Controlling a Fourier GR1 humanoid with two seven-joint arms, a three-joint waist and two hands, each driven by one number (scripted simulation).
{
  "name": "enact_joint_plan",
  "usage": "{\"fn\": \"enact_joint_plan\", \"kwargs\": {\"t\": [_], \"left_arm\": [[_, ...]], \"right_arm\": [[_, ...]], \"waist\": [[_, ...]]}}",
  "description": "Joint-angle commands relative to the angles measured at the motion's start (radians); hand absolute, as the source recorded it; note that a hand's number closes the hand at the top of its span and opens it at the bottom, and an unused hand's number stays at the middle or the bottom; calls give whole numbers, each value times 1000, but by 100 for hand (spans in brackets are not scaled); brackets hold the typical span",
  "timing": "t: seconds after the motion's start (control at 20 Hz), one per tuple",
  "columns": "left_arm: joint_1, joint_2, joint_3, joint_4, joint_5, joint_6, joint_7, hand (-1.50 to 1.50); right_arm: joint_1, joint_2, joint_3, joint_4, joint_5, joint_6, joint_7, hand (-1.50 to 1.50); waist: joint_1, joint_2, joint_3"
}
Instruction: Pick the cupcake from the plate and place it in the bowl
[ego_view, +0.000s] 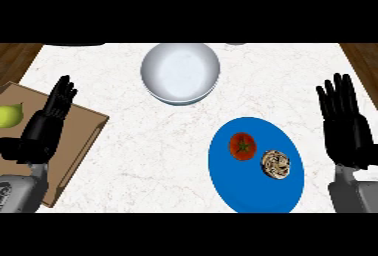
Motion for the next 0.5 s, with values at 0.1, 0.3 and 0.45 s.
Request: {"fn": "enact_joint_plan", "kwargs": {"t": [0.1, 0.3, 0.45], "left_arm": [[-14, -63, -19, -19, -5, 39, 67, 0], [12, -98, -62, -6, -4, 37, 87, 0], [16, -146, -80, -17, -3, 75, 130, 0]], "right_arm": [[56, -24, 210, -20, 200, -28, 115, 150], [70, -316, 270, 51, 543, -62, 125, 150], [200, 31, 241, -29, 541, -449, 45, -150]], "waist": [[-12, 13, 3], [-22, 12, -38], [-58, 3, 4]]}}
